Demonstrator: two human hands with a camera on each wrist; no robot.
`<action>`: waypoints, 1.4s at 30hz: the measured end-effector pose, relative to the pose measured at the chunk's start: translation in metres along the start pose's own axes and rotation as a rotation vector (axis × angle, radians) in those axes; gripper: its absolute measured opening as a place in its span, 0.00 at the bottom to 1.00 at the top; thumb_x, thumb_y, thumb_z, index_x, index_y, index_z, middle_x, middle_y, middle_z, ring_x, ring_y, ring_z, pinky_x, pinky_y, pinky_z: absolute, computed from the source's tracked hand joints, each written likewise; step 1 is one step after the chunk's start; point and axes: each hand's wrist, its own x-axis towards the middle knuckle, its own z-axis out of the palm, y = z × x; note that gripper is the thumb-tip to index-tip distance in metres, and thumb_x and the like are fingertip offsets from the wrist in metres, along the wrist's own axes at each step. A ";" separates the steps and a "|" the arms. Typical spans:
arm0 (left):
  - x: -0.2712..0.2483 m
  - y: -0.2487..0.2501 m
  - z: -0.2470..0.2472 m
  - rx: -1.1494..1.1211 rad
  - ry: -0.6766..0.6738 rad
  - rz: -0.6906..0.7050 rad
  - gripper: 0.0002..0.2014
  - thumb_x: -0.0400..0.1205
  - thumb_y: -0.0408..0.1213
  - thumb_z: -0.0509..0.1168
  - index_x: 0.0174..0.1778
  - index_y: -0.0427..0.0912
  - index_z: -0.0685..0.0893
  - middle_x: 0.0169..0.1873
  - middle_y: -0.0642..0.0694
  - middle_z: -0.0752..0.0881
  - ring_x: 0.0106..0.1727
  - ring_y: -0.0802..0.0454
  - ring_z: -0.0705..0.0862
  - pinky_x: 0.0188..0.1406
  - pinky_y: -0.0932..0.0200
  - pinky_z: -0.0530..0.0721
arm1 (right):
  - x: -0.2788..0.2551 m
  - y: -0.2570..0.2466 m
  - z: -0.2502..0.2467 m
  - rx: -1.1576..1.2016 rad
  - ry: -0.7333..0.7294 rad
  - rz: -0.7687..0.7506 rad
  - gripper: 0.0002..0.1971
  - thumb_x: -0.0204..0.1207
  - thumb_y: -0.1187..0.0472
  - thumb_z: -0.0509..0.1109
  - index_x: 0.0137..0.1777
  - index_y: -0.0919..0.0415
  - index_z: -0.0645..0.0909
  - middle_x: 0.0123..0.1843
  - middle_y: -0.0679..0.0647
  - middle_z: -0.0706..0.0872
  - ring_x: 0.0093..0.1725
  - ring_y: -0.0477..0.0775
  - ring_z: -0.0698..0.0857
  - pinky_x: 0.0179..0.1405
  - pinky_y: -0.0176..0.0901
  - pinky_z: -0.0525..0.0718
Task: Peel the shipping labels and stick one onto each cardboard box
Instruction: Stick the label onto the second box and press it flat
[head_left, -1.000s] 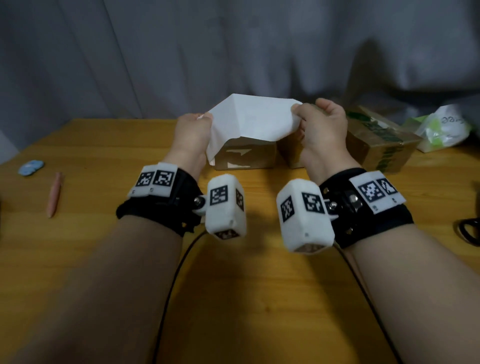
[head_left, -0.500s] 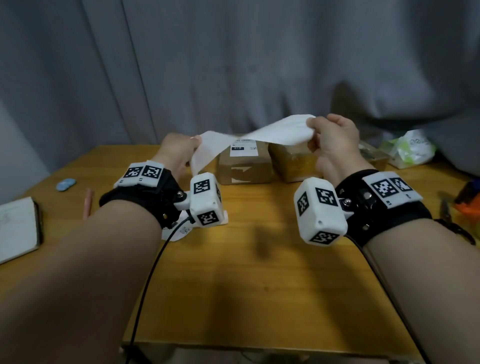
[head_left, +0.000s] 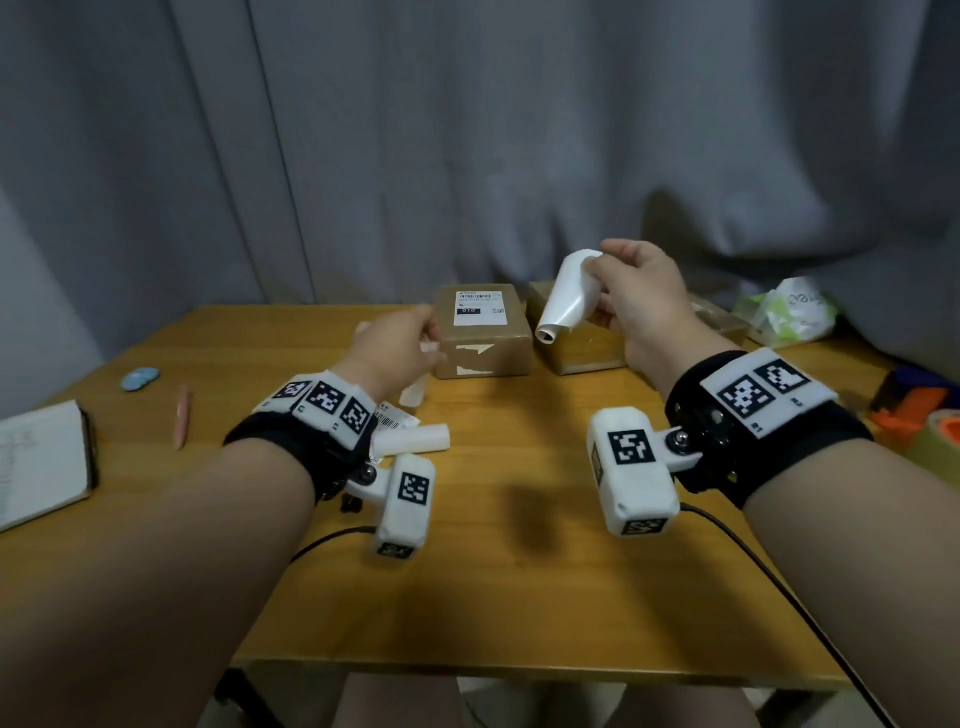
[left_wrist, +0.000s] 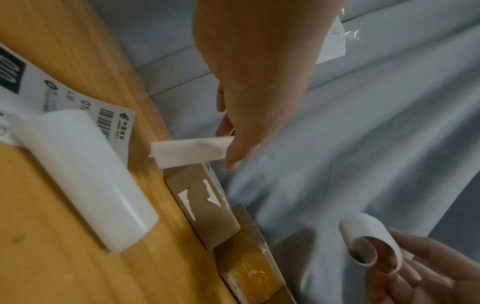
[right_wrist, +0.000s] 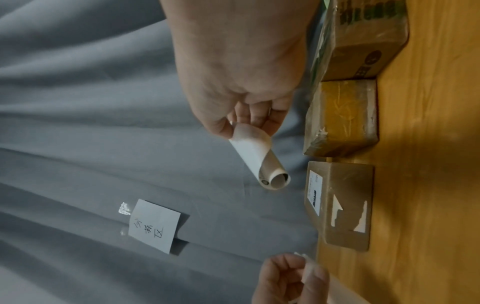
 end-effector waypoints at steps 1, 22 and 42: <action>-0.002 0.001 0.002 -0.036 -0.070 -0.019 0.07 0.76 0.43 0.70 0.44 0.50 0.78 0.39 0.56 0.81 0.48 0.51 0.80 0.58 0.51 0.74 | -0.002 0.001 0.001 -0.023 -0.003 0.002 0.17 0.78 0.62 0.67 0.66 0.54 0.74 0.62 0.55 0.79 0.57 0.56 0.83 0.41 0.42 0.86; -0.011 0.048 0.000 -0.439 0.062 0.370 0.17 0.70 0.48 0.76 0.50 0.50 0.79 0.46 0.56 0.79 0.48 0.58 0.79 0.52 0.69 0.76 | -0.016 0.016 0.013 -0.188 -0.048 0.062 0.11 0.80 0.54 0.63 0.59 0.56 0.74 0.46 0.55 0.83 0.37 0.52 0.83 0.28 0.40 0.77; 0.017 0.085 0.039 -0.991 0.033 0.016 0.07 0.82 0.33 0.64 0.39 0.40 0.83 0.30 0.48 0.83 0.28 0.65 0.80 0.30 0.75 0.76 | 0.006 0.035 -0.035 -1.042 -0.304 -0.348 0.20 0.83 0.44 0.56 0.43 0.51 0.86 0.41 0.46 0.86 0.60 0.59 0.77 0.68 0.57 0.69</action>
